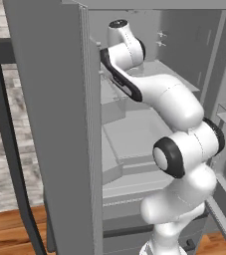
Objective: Place the cold items (mushroom and squash) from the fridge in one tupperware on the dining counter. Place the warm items (kebab skewer and hot dog) in the stove area in another tupperware.
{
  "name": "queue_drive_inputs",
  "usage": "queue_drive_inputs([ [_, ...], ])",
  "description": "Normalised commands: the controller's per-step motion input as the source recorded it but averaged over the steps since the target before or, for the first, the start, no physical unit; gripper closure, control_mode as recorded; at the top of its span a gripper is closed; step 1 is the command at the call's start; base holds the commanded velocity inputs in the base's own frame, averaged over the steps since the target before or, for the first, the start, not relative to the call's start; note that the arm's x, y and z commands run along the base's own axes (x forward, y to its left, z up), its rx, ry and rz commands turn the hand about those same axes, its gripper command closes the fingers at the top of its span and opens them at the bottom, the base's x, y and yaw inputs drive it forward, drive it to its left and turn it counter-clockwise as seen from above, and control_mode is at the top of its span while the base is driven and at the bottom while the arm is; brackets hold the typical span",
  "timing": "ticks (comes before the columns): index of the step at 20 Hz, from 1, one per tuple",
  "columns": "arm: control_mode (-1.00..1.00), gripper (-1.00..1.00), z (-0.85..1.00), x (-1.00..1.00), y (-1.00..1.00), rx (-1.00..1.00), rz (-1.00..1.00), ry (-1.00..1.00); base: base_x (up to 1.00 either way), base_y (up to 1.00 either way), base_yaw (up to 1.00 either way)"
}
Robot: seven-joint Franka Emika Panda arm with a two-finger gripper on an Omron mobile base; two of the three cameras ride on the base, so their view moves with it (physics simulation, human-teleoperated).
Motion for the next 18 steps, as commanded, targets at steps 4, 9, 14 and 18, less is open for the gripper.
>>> queue_drive_inputs([
  [4, -1.0, 1.0, -0.04, -0.56, -0.24, 0.04, 0.0, -0.25, 0.0, 0.0, 0.0],
  [9, -1.0, 1.0, 0.0, -0.78, -0.39, 0.12, 0.0, -0.17, 0.0, 0.0, 0.0],
  [14, -1.0, 1.0, 0.07, -0.85, -0.35, 0.11, -0.05, -0.12, 0.0, 0.0, 0.0],
  [18, -1.0, 1.0, 0.13, -0.82, -0.25, 0.09, -0.08, -0.05, 0.0, 0.0, 0.0],
])
